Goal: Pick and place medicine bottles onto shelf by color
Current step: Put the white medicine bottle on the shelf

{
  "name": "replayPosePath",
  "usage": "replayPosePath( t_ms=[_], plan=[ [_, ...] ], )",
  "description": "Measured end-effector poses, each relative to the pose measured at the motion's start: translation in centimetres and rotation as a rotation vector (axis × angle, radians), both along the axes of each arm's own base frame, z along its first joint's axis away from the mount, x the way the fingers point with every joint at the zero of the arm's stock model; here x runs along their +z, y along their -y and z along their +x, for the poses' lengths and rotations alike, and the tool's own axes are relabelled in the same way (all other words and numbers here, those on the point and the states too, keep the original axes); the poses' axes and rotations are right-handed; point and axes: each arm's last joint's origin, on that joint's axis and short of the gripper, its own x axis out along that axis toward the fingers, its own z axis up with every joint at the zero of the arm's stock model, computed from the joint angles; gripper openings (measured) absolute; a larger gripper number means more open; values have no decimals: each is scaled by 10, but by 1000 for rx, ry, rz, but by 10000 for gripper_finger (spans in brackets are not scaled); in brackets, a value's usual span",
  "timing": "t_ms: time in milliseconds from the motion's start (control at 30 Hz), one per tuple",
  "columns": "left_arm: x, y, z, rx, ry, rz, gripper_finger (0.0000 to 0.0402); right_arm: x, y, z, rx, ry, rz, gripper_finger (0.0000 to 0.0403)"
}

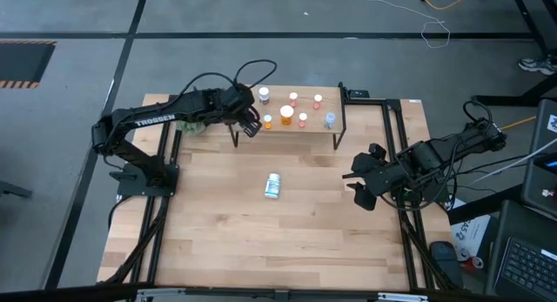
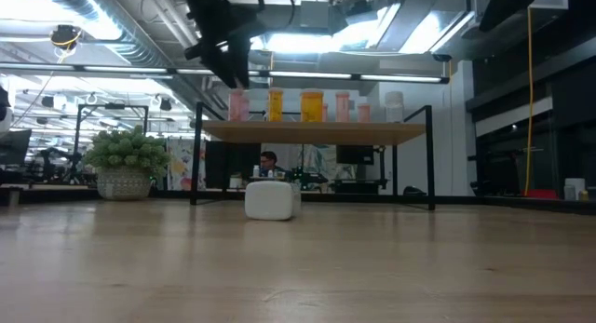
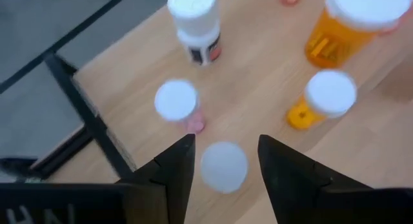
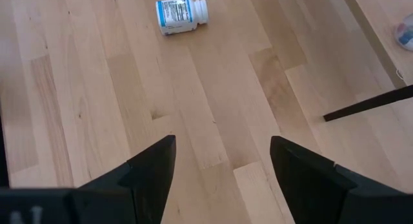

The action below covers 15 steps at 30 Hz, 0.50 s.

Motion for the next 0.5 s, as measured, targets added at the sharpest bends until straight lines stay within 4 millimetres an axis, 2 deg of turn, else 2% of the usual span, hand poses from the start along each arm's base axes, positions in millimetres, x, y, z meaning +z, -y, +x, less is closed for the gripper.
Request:
replayPosePath(
  t_ms=[167, 267, 500],
  plan=[
    [13, 1, 0, -24, 87, 41, 165, 0, 0, 0, -1, 0, 1, 255],
    [21, 6, -6, -77, 143, -1, 165, 0, 0, 0, -13, 2, 10, 255],
    [39, 38, -14, -253, 249, -83, 165, 0, -1, -1, -10, -10, 34, 255]
  ],
)
